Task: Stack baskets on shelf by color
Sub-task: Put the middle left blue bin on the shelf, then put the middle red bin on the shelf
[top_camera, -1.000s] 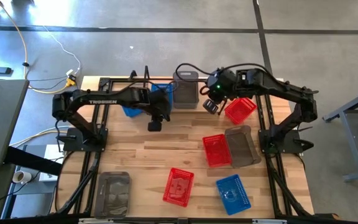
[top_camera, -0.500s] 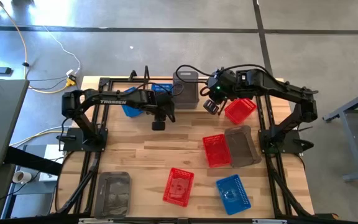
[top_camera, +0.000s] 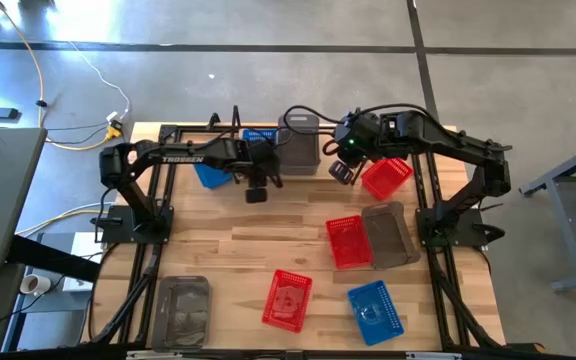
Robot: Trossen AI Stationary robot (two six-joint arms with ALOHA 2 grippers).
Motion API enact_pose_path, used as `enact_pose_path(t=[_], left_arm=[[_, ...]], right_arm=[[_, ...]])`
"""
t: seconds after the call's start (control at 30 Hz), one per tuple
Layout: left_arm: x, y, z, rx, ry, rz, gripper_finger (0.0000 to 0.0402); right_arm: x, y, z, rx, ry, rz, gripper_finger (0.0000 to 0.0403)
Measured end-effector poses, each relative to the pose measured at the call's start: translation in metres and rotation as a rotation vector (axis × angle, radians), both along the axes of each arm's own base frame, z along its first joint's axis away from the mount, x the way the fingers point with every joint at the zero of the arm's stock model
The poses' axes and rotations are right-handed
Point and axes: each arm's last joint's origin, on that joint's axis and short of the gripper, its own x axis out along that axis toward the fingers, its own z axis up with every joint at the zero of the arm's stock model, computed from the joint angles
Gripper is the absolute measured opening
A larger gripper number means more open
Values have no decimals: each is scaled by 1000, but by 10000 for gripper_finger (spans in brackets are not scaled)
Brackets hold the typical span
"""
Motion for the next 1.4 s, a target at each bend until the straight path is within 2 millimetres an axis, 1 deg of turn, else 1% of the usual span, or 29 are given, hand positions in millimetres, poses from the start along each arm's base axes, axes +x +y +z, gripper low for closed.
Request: enact_pose_path(t=[0.13, 0.27, 0.5, 0.63, 0.77, 0.97, 1.17, 1.4], left_arm=[[-4, -4, 8, -7, -18, 15, 108], [-9, -10, 22, -21, -72, 21, 108], [-20, -32, 56, -90, -225, -8, 108], [-28, -50, 75, -101, -300, -24, 108], [-37, -69, 91, -114, -353, -57, 108], [-49, -93, 108, -135, -417, -89, 108], [-54, -107, 115, -150, -447, -128, 108], [-53, -115, 116, -190, -459, -96, 108]], right_arm=[[-2, 1, -1, 34, 14, -11, 67], [-3, 4, -2, 51, 21, -17, 67], [-3, 25, -8, 136, 64, 91, 67], [0, 42, -21, 190, 120, 159, 67], [1, 60, -42, 219, 193, 196, 67], [2, 89, -76, 299, 273, 304, 67], [3, 116, -104, 354, 291, 406, 67], [3, 145, -124, 362, 248, 520, 67]])
